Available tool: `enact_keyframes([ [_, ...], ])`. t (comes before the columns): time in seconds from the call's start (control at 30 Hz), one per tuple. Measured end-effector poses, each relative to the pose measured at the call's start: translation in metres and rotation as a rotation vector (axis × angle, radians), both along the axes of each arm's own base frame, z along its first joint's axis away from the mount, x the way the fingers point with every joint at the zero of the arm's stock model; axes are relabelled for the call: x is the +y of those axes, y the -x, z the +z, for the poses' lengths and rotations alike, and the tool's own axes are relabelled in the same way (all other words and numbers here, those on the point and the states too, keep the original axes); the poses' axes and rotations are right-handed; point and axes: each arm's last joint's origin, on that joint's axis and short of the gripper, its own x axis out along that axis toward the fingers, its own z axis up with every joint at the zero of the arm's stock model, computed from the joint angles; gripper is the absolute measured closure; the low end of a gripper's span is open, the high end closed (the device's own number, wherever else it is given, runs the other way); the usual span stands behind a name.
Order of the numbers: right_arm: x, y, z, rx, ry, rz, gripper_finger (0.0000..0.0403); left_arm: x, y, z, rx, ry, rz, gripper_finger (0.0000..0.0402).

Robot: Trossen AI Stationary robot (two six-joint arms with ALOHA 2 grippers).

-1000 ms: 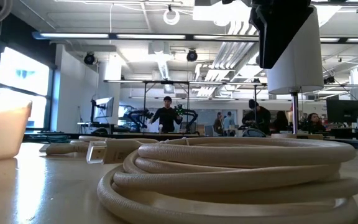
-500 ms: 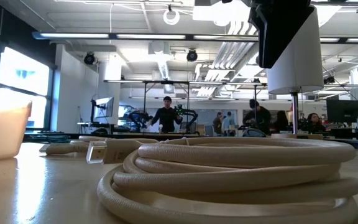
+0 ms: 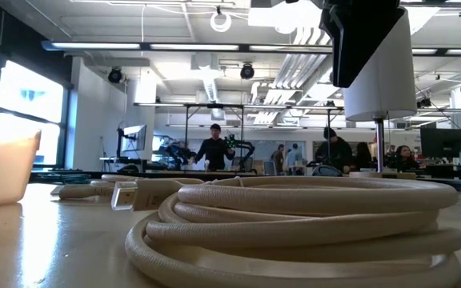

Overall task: Pick & Place USB Port
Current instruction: Put the blue USB cable into the transparent bin

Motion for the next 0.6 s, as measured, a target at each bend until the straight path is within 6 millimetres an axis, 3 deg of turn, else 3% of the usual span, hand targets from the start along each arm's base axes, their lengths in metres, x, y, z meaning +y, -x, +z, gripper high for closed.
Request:
enact_keyframes([
  [0.33,0.001,0.000,0.000,0.001,-0.054,-0.054,0.0254,0.033,-0.023,-0.001,-0.050,-0.213,-0.336,0.0189],
  [0.6,0.006,0.002,-0.001,-0.012,-0.068,-0.089,0.0254,0.075,-0.042,-0.001,0.029,-0.314,-0.375,0.0127],
])
